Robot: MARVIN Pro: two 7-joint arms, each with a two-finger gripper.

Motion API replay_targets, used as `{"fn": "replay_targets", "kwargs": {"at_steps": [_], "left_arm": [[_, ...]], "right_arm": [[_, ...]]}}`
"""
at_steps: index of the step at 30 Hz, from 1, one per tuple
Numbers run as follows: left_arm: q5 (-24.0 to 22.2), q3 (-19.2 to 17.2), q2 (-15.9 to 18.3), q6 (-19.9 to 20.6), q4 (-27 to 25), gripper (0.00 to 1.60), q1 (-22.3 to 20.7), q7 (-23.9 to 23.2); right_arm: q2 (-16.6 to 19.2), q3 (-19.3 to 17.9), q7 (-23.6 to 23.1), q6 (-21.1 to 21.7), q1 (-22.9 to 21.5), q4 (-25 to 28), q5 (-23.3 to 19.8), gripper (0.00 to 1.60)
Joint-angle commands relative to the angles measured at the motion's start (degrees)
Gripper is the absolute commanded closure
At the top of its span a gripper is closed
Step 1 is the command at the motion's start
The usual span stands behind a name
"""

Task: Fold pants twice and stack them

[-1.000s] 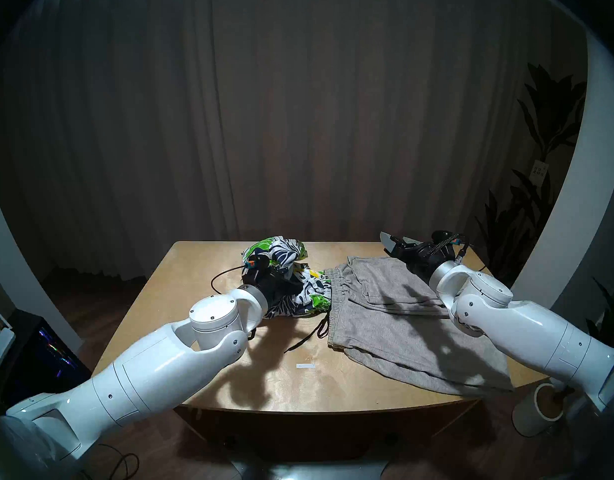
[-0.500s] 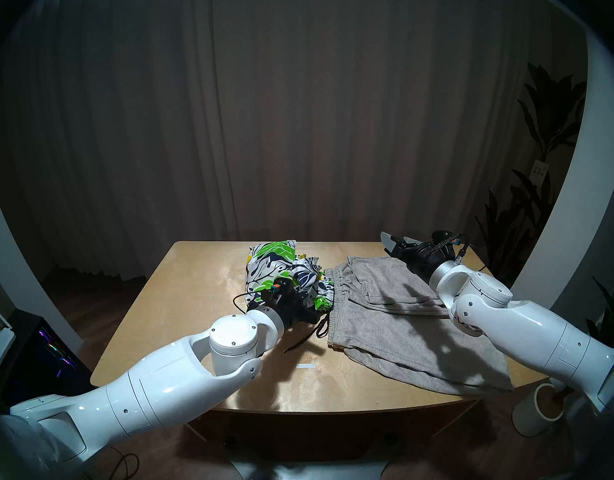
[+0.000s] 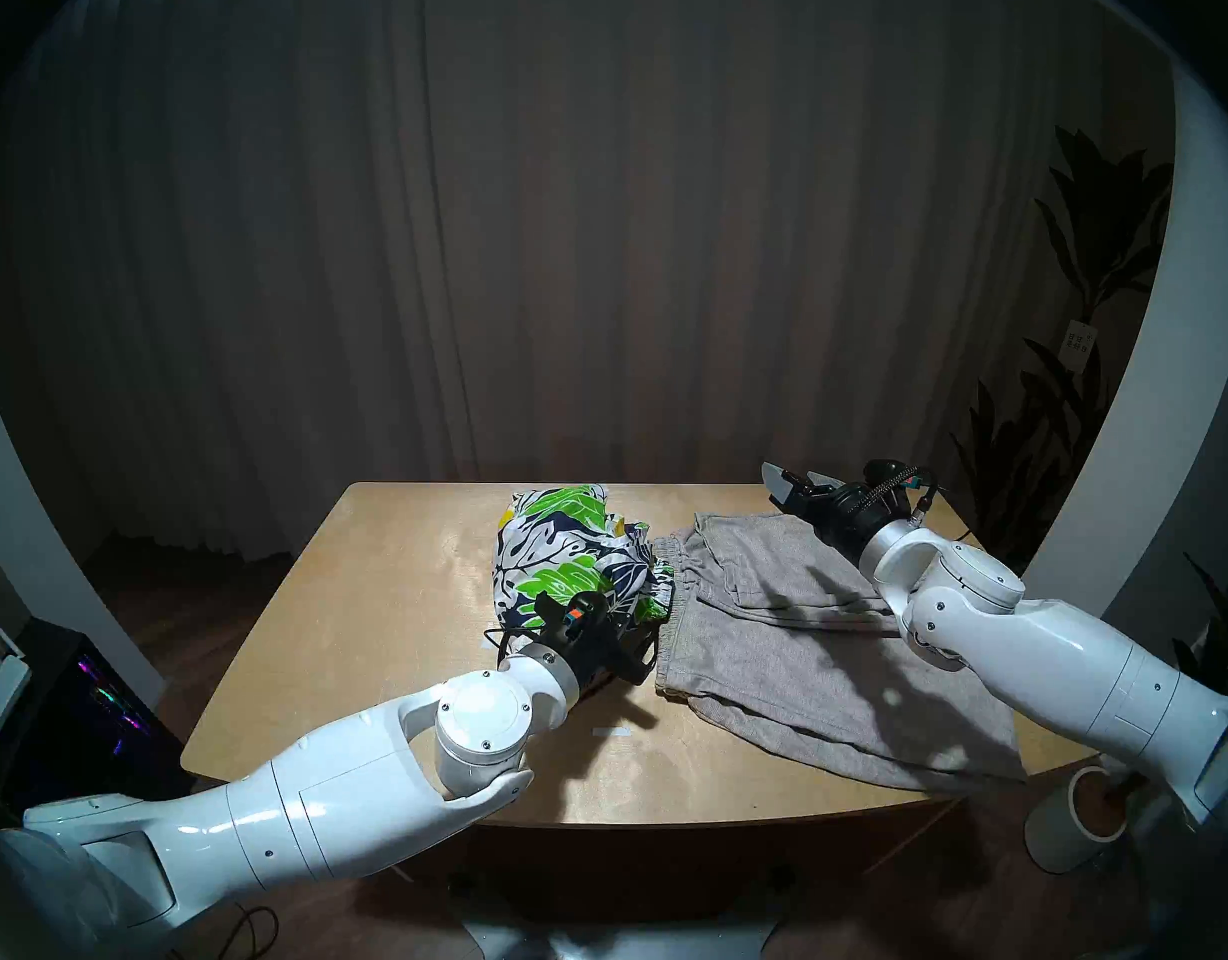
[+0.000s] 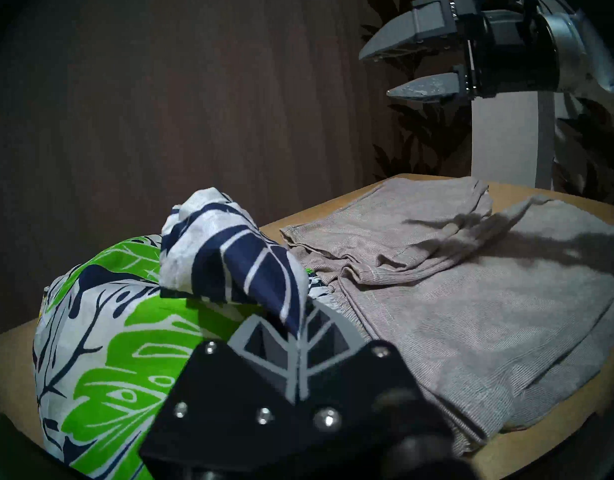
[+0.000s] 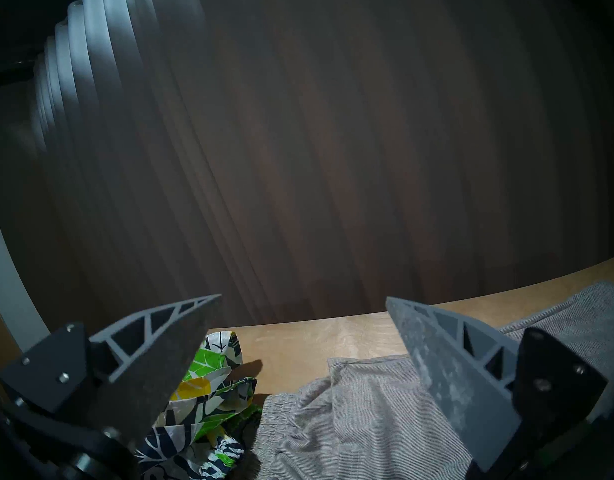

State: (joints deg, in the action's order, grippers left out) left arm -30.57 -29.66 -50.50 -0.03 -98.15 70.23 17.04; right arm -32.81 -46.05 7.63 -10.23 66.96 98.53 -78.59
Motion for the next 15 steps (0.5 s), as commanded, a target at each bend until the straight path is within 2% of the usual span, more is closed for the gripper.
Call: {"fn": "replay_targets", "kwargs": {"at_steps": [1,3,6,9,10,15], "left_arm": [[2.46,0.58,-0.03,-2.09,0.66,0.41,-1.67,-1.96],[3.63,1.03,-0.34,-2.01,0.94,0.43,-2.00,-1.73],[5.41,1.69,-0.47,-1.89,1.11,0.03,-2.91,-2.06],[5.08,1.71,-0.69,-1.91,1.08,0.08,-3.25,-2.99],[4.96,1.76,-0.69,-1.93,1.14,0.24,-3.41,-3.58],[2.63,1.50,-1.20,-2.84,1.75,0.29,-3.16,-6.26]], "right_arm": [[0.01,-0.70,-0.34,0.45,-1.39,0.01,0.05,0.00],[-0.15,-0.64,-0.30,0.54,-1.55,-0.21,0.17,0.00],[-0.29,-0.64,-0.13,0.57,-1.66,-0.28,0.23,0.00],[-0.38,-0.70,0.09,0.54,-1.67,-0.26,0.29,0.00],[-0.39,-0.71,0.14,0.54,-1.67,-0.26,0.31,0.00],[-0.48,-0.75,0.34,0.53,-1.69,-0.43,0.36,0.00]]}}
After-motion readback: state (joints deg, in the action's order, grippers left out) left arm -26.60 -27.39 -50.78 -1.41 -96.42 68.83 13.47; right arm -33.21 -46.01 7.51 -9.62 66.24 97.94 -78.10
